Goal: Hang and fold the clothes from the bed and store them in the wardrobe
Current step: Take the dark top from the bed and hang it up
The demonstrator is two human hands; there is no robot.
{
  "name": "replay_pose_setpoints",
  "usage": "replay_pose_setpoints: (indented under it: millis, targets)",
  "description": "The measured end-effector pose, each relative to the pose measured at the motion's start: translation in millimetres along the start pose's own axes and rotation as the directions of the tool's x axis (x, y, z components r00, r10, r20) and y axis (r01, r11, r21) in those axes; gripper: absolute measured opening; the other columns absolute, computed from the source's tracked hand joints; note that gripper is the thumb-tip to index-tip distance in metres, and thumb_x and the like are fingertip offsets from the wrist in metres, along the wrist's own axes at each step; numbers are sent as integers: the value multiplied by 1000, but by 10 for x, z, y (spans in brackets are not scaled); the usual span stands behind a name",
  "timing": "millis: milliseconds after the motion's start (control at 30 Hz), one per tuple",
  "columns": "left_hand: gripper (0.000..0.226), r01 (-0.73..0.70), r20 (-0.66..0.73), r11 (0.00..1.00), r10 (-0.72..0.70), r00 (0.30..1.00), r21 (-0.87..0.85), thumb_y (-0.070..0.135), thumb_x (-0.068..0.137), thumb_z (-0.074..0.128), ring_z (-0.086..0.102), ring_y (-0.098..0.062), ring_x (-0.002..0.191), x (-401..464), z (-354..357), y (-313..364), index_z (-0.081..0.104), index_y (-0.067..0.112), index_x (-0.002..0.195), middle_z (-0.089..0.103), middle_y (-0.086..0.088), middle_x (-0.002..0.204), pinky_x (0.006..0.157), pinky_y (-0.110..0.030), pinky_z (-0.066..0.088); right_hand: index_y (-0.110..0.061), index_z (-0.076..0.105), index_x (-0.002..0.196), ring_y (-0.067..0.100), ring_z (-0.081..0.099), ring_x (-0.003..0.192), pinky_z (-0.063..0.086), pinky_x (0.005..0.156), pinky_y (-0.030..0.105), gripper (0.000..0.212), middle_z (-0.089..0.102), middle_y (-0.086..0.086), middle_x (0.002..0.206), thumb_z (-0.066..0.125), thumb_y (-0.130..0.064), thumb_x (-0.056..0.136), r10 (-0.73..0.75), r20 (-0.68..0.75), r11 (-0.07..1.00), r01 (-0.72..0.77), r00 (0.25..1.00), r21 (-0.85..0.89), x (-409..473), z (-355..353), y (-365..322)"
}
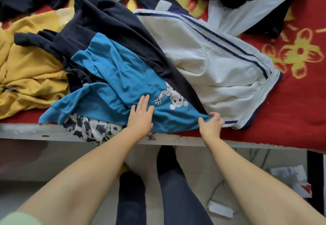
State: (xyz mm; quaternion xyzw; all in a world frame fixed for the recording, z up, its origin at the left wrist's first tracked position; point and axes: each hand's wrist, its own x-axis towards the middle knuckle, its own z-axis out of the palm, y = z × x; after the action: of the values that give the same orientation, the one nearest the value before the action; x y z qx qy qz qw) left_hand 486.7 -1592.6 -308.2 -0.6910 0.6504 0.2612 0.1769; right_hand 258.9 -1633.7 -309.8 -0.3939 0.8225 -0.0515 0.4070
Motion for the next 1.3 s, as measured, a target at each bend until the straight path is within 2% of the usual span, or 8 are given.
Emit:
replay_pose_setpoints:
  millis: [100,200,300,467,700,900,1133,1300]
  targets:
    - [65,56,-85,997,-51,995,58,31,93,59,1,-25,149,122,-12,-189,25,14,145,4,-10,161,118,-48,12,-10,38,141,34,52,116,46,98,43,60,40,18,141,66,-21,89,145,115,986,-154,983,69,102,47,-7]
    - [27,69,-84,997,-65,994,43,23,97,51,41,-29,128,165,-45,-350,49,12,121,46,-11,133,105,-41,30,-8,53,121,19,60,77,54,58,30,29,63,12,103,58,-10,92,258,409,851,-406,875,333,1,197,-111]
    - [13,89,-5,951,-95,995,-296,24,100,45,56,-30,99,-9,-71,-408,53,14,97,61,-9,105,76,-36,37,-11,57,103,19,60,75,50,54,28,10,63,10,94,54,-10,94,165,469,759,-416,868,501,-336,328,-296]
    - [68,-192,-63,624,223,973,-757,31,81,69,48,-9,123,-920,-87,-365,38,24,141,50,5,132,102,-28,42,-16,62,100,13,66,76,51,64,25,8,70,2,87,57,-15,94,-273,629,860,-108,727,499,-1412,358,-733]
    - [33,-351,-430,285,-301,851,-892,-4,93,48,61,-5,89,-2003,-808,-714,60,26,103,65,11,95,77,-18,47,-10,66,100,14,69,77,55,63,26,13,73,4,86,65,-19,91,-601,512,759,238,614,605,-2646,-53,-1415]
    - [24,-610,-654,235,-287,700,-757,15,93,53,59,-11,77,-3102,-1584,-1130,66,34,88,66,6,83,68,-28,50,-20,73,96,17,68,95,53,85,35,28,73,1,98,71,-38,75,-790,155,473,429,594,770,-3703,-326,-1372]
    - [18,-594,-527,-258,-287,800,-762,6,83,47,60,-20,68,-3994,-1977,-1229,66,5,84,65,-12,76,57,-25,49,-55,39,136,-12,44,126,44,99,15,63,47,-28,140,70,-42,83,-945,141,315,712,294,628,-4501,-553,-1335]
    - [27,-477,-454,-399,-156,877,-783,16,64,49,62,-22,64,-4460,-1849,-1274,73,8,71,66,-13,73,61,-28,51,-21,65,110,7,65,98,52,88,28,21,71,-8,104,67,-17,90,-878,249,479,751,410,454,-4718,-300,-1194]
